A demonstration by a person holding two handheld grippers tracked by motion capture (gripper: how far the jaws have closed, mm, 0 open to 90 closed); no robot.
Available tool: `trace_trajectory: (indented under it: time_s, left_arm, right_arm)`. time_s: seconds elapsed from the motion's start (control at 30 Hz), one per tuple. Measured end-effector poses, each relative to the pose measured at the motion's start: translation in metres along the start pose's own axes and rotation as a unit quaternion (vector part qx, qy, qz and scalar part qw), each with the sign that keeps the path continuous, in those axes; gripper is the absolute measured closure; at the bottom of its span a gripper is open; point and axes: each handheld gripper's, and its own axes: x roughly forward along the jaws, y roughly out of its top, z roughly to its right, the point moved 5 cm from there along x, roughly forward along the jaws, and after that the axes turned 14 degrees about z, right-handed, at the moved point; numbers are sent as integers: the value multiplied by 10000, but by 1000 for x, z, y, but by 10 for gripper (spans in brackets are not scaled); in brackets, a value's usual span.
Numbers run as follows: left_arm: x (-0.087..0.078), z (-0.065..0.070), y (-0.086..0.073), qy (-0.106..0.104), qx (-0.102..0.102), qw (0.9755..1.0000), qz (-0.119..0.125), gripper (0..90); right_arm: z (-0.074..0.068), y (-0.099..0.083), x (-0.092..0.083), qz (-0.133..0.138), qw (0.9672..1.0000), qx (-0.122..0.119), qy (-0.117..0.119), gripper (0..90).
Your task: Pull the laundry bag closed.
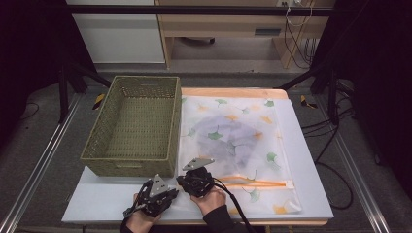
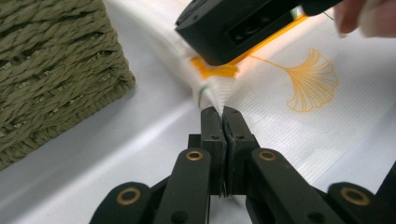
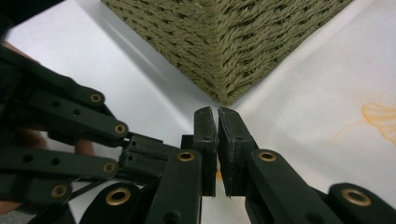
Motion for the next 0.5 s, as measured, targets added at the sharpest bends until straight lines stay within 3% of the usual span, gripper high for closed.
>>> trace_trajectory:
  time_s: [0.3, 0.4, 0.5]
  left_arm:
    - [1, 0, 0, 6, -17, 10000, 5, 872]
    - [1, 0, 0, 17, -11, 10000, 3, 872]
    - [1, 0, 0, 3, -30, 10000, 5, 872]
  right_arm:
    - [4, -6, -4, -32, 10000, -39, 1, 894]
    - [2, -1, 1, 114, 9999, -17, 10, 779]
    - [-2, 1, 12, 159, 9996, -206, -121, 675]
